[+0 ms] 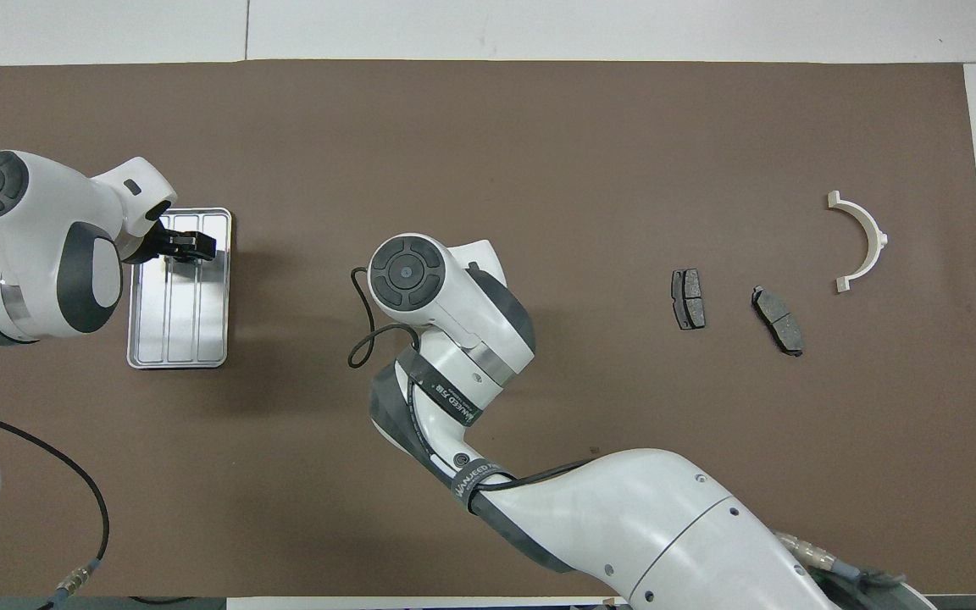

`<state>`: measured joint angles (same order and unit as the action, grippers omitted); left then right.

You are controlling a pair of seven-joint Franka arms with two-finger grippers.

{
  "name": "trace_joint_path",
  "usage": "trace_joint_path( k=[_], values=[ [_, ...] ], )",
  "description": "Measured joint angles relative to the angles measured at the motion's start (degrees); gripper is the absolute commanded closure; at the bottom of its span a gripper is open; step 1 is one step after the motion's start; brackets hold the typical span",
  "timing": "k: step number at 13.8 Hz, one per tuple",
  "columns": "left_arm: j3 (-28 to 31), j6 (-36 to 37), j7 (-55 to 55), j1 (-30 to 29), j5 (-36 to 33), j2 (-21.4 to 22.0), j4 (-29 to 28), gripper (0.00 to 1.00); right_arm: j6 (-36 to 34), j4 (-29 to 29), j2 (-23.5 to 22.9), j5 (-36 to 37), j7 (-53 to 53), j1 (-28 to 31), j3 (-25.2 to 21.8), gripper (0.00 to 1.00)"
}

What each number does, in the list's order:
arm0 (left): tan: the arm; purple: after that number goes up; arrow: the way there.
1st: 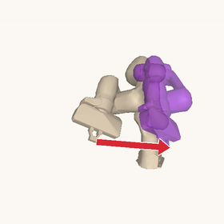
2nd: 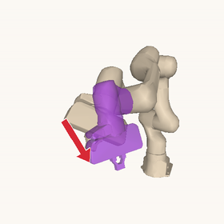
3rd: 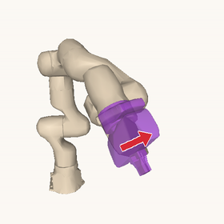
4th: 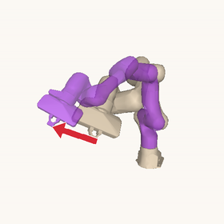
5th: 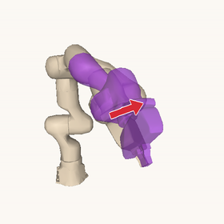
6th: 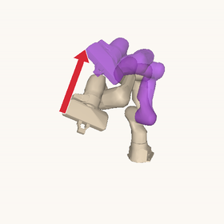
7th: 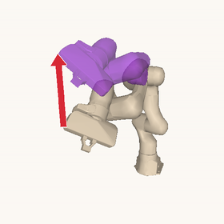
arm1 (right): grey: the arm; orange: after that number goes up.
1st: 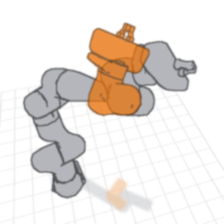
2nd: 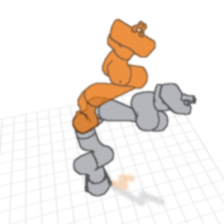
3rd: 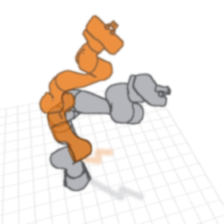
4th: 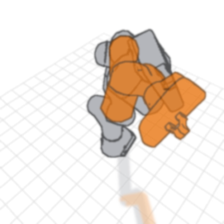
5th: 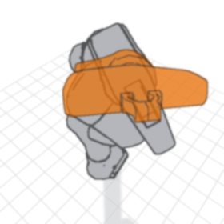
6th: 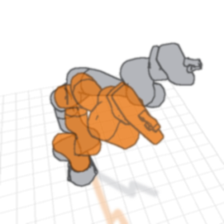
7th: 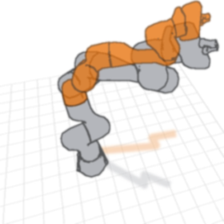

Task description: Place bearing gear from tray to pile

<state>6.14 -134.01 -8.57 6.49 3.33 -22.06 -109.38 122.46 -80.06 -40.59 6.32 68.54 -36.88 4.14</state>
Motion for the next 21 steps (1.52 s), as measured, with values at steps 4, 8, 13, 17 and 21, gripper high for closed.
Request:
trace_joint_path(
  k=[4, 8, 13, 17, 21],
  values=[
    [0.0, -0.9, -0.2, 0.0, 0.0, -0.3, -0.6, 0.37, -0.9, 4.2, -3.3, 0.0, 0.0, -0.2, 0.0, 0.05],
    [0.2, -1.4, -0.5, -0.1, 0.2, -0.1, -0.5, 1.00, -1.6, 5.1, -3.7, 0.0, 0.0, 0.0, 0.0, 0.18],
    [0.0, -0.8, -0.7, -0.1, 1.2, -0.1, 0.3, 1.00, -2.2, 5.4, -3.7, 0.0, 0.0, 0.0, 0.0, 0.49],
    [0.1, 16.9, -0.7, -0.5, 3.7, -0.1, 12.6, 1.00, -3.0, 6.0, -3.6, 0.0, 0.0, 0.1, -0.1, 1.00],
    [0.1, 34.9, -0.7, -1.4, 4.3, 1.0, 24.5, 1.00, -3.1, 6.1, -3.6, 0.0, 0.0, 0.1, -0.1, 1.00]
  ],
)
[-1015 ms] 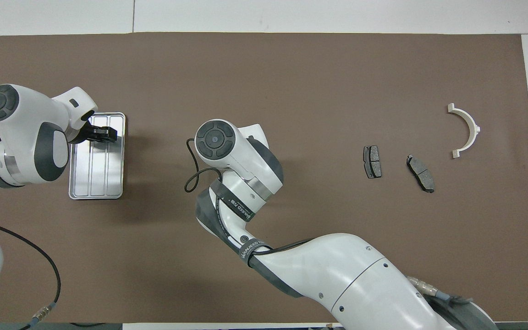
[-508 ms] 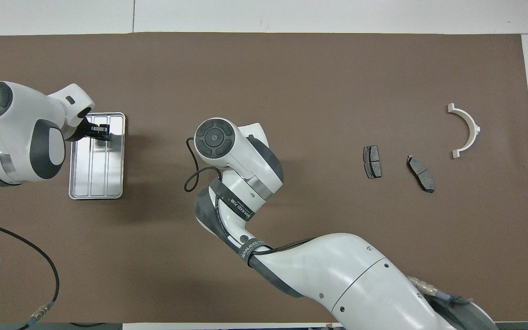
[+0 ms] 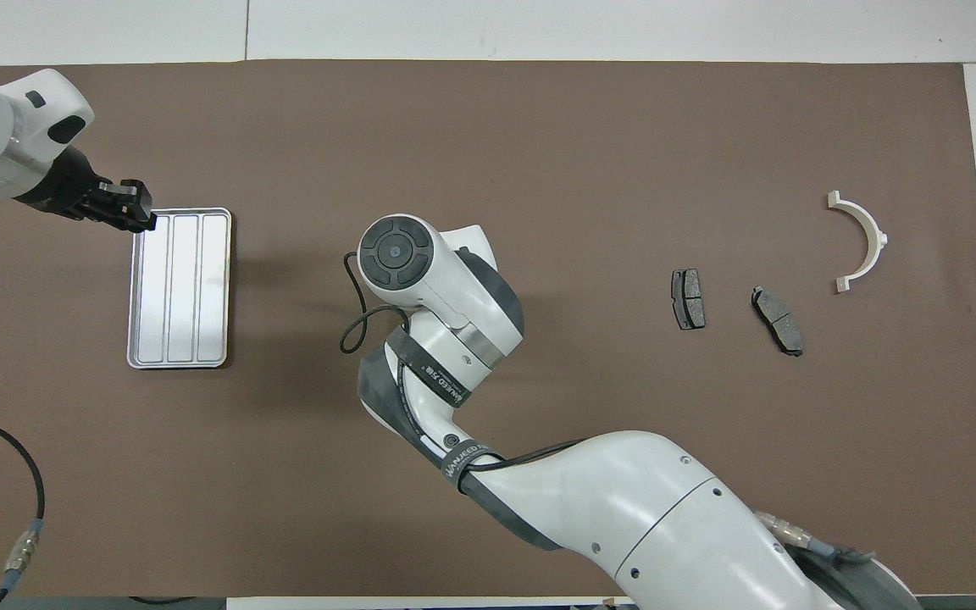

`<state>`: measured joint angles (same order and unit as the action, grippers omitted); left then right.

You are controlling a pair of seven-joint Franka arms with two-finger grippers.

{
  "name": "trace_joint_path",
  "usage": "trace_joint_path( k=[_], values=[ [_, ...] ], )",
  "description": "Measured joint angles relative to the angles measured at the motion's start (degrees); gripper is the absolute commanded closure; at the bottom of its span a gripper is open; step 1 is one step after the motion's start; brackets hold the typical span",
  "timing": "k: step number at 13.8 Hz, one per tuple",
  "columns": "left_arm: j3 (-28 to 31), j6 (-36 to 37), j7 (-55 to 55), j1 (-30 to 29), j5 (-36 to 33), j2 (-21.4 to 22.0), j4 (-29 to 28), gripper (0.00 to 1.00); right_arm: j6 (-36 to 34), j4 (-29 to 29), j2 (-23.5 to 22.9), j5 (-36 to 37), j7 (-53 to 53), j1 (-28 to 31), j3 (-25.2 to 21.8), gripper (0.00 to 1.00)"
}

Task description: Place bearing gear from tray to pile

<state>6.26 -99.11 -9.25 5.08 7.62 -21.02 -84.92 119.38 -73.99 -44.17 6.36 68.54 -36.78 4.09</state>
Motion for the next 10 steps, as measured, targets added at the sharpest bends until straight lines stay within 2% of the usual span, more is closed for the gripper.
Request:
trace_joint_path(
  k=[2, 5, 8, 10],
  values=[
    [-0.3, 2.6, 0.1, 0.0, 0.2, 0.5, 1.4, 1.00, -1.4, 0.3, 0.0, 0.1, -0.1, 0.0, 0.0, 1.00],
    [-0.5, 2.7, 0.1, 0.0, 0.3, 1.2, 1.4, 1.00, -11.3, 3.3, 1.2, 0.8, -7.8, 3.2, -0.4, 1.00],
    [-0.8, 2.2, 6.5, 1.9, -0.5, 1.3, 1.4, 1.00, -19.4, 5.4, 7.1, 0.8, -30.3, 15.5, -0.5, 1.00],
    [-1.2, 0.0, 18.0, 9.3, -2.1, 1.4, 0.7, 1.00, -22.2, 5.4, 10.8, 0.7, -45.3, 24.0, -0.2, 1.00]
  ],
)
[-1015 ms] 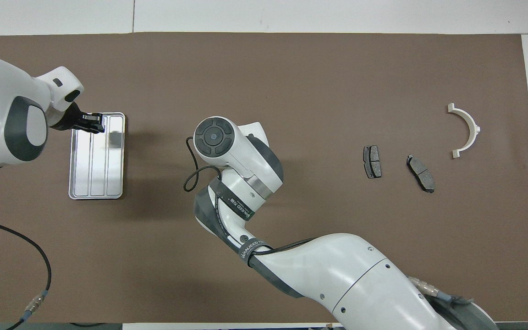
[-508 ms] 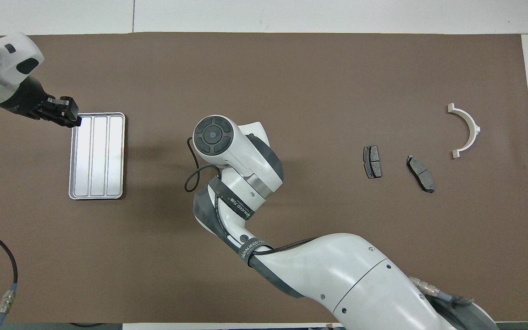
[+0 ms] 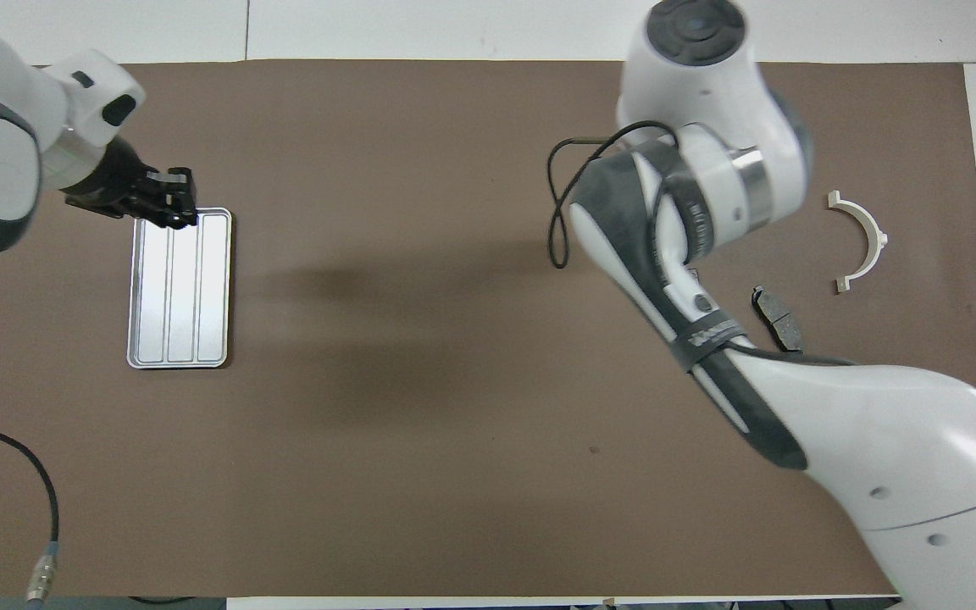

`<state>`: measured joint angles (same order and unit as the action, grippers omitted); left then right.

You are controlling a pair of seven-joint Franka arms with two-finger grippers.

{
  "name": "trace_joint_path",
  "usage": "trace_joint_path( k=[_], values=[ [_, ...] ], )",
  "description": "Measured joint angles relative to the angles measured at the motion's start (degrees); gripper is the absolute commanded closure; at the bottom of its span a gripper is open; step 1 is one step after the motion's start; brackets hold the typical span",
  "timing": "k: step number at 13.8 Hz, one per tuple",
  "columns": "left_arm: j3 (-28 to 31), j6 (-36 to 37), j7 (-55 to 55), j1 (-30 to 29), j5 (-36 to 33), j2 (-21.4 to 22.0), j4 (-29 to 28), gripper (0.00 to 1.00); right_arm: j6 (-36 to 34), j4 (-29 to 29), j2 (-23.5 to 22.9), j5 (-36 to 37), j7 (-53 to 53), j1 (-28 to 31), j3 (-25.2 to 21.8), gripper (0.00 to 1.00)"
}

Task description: Place bearing gear from tray to pile

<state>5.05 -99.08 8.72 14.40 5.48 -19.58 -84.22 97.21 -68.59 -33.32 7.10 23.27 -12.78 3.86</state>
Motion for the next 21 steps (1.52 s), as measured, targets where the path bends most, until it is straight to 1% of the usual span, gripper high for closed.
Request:
trace_joint_path(
  k=[1, 3, 4, 6, 9, 11, 13, 15, 18, 19, 20, 21],
  values=[
    [-0.2, -2.1, 6.9, 5.2, -0.4, 0.3, -1.3, 1.00, -0.6, -0.1, 0.9, 0.0, -6.0, 3.3, 0.1, 1.00],
    [-0.4, -10.2, 20.0, 15.6, -1.3, 1.5, -6.8, 1.00, -0.1, -0.8, 1.0, 0.0, -14.7, 8.0, 0.1, 1.00],
    [-0.5, -14.0, 24.5, 19.6, -1.6, 2.2, -10.0, 1.00, 1.2, -1.8, 0.9, 0.0, -17.7, 9.9, 0.1, 1.00],
    [-0.5, -18.3, 29.6, 24.6, -1.6, 2.8, -13.6, 1.00, 6.2, -5.5, 0.9, 0.0, -22.5, 13.2, 0.2, 1.00],
    [-0.4, -22.1, 31.4, 26.5, -1.7, 2.2, -17.2, 1.00, 14.5, -11.6, 0.7, 0.0, -25.3, 16.1, 0.2, 1.00],
    [0.0, -26.0, 31.4, 26.5, -1.7, 1.3, -20.0, 1.00, 21.3, -15.8, 0.1, 0.0, -25.3, 16.4, 0.2, 1.00],
    [0.2, -28.5, 31.4, 26.5, -1.7, 0.2, -21.6, 1.00, 27.2, -18.6, -1.4, 0.0, -25.3, 16.4, 0.2, 1.00],
    [0.1, -29.6, 31.4, 26.5, -1.8, -0.6, -21.8, 1.00, 30.1, -19.5, -2.8, 0.0, -25.3, 16.4, 0.3, 1.00],
    [0.0, -31.4, 32.5, 27.9, -1.8, -1.4, -21.9, 1.00, 30.3, -19.6, -3.0, 0.0, -25.3, 16.4, 0.4, 1.00],
    [0.0, -31.8, 33.2, 28.8, -1.8, -1.6, -21.9, 1.00, 30.3, -19.6, -3.0, 0.0, -25.3, 16.3, 0.4, 0.33],
    [-0.1, -31.8, 33.8, 29.6, -1.8, -1.8, -21.9, 1.00, 30.3, -19.6, -3.0, 0.0, -25.3, 16.3, 0.4, 0.00],
    [-0.1, -31.9, 34.2, 30.2, -1.8, -1.9, -21.9, 1.00, 30.3, -19.6, -3.0, 0.0, -25.3, 16.3, 0.4, 0.00]
  ],
)
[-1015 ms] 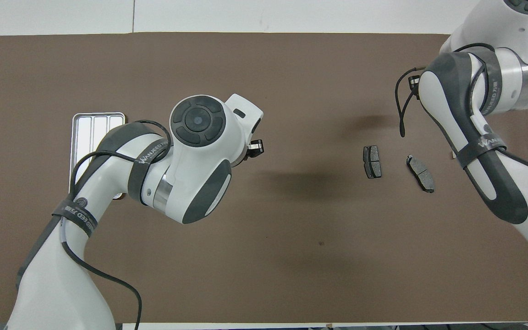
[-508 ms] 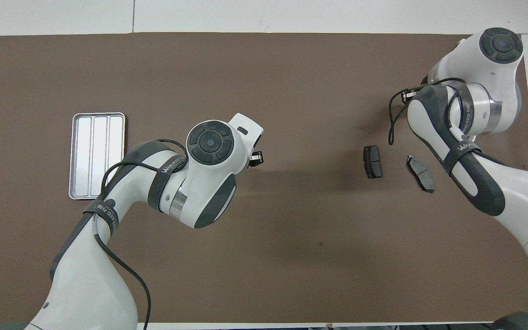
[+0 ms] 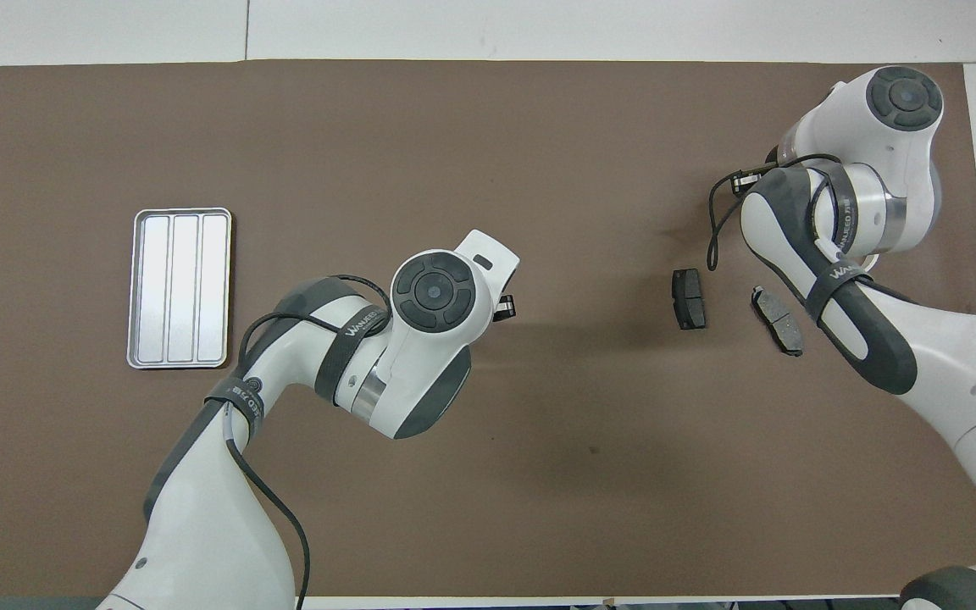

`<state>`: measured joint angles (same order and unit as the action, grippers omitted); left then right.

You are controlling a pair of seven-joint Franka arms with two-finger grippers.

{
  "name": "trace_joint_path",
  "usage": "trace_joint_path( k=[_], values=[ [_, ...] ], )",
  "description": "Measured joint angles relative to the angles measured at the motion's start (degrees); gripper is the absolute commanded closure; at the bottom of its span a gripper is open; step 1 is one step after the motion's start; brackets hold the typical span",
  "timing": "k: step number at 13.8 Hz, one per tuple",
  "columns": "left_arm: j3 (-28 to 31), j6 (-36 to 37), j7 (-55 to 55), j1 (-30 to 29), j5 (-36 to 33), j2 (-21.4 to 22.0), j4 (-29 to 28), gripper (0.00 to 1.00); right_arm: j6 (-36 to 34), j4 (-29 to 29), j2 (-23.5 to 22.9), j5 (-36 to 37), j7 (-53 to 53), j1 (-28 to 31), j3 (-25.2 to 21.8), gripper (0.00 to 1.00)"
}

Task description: Place bearing gear from tray to pile

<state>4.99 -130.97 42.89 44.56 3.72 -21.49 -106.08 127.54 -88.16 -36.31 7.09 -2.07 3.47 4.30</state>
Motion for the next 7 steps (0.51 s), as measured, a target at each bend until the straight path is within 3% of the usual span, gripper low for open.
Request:
trace_joint_path(
  k=[4, 7],
  values=[
    [0.2, -1.2, 0.2, 0.2, 0.0, -1.1, 0.0, 1.00, -1.7, 0.2, 1.0, 0.0, 0.0, -0.1, 0.2, 0.00],
    [0.2, -2.6, 0.2, 0.2, 0.0, -1.5, -0.5, 1.00, -8.8, 0.9, 5.6, 0.1, 0.0, -0.8, 0.5, 0.00]
  ],
)
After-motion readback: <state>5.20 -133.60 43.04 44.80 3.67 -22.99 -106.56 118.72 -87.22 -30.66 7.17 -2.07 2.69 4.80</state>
